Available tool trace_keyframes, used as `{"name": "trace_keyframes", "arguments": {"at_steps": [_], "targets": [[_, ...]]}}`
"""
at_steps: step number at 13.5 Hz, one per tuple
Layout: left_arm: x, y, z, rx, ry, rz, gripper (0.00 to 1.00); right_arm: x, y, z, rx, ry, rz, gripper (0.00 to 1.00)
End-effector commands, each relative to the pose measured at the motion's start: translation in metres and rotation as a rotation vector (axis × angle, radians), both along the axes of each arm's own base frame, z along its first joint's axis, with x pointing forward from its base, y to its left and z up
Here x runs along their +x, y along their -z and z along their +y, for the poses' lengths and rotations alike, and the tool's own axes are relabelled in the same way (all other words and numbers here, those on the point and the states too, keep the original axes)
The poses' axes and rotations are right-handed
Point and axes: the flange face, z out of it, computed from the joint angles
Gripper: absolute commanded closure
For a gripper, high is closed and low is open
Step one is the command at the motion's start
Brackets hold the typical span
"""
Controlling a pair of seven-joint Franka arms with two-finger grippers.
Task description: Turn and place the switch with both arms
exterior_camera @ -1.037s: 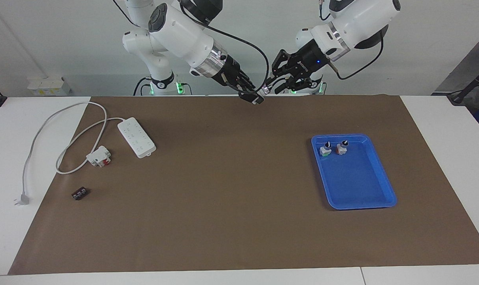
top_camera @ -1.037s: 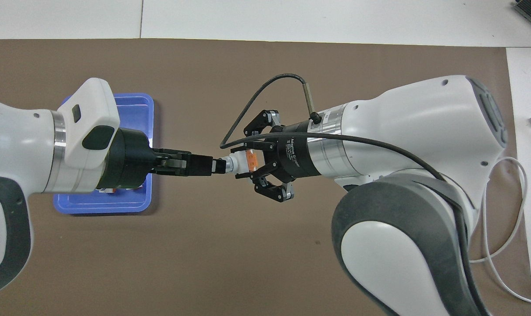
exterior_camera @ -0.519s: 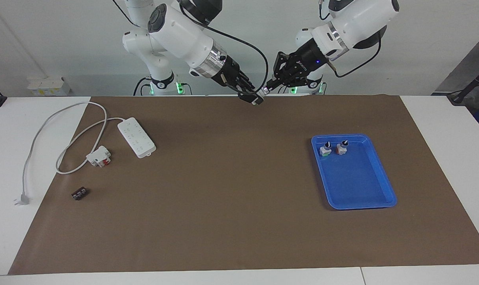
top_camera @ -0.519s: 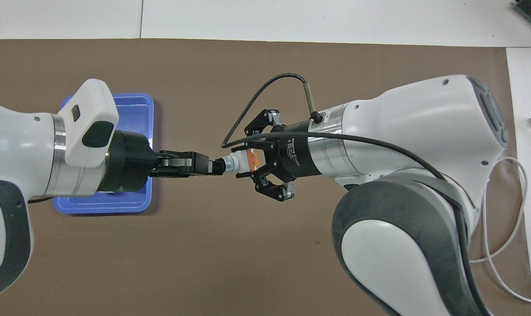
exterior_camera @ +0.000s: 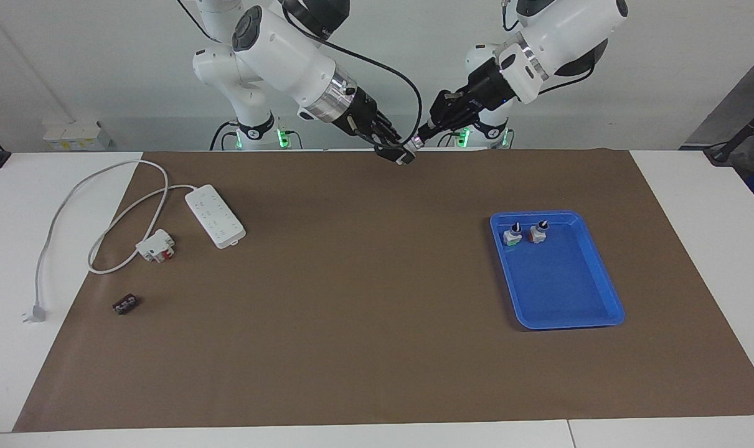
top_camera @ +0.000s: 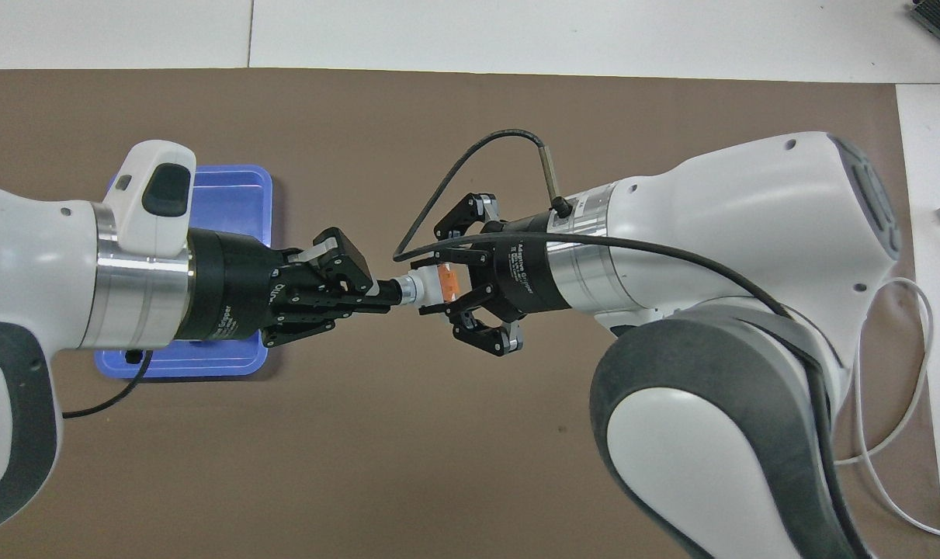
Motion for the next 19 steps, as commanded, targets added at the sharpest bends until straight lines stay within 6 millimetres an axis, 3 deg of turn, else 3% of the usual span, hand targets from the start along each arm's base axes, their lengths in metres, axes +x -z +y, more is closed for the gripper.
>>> {"name": "trace_keyframes", "arguments": {"at_steps": [1, 6, 10, 19], "targets": [[-0.011, -0.006, -0.017, -0.019, -0.193, 0.177, 1.00, -0.001, -0.003, 0.005, 0.011, 0.016, 0.002, 1.00], [-0.004, -0.008, -0.015, -0.050, -0.550, 0.473, 1.00, -0.001, -0.003, 0.005, 0.011, 0.016, 0.002, 1.00], [0.013, -0.010, -0.009, -0.146, -0.832, 0.612, 1.00, -0.001, -0.002, 0.005, 0.011, 0.015, 0.003, 1.00], [0.018, -0.008, -0.004, -0.166, -0.893, 0.646, 1.00, -0.001, -0.002, 0.005, 0.010, 0.016, 0.004, 1.00]]}}
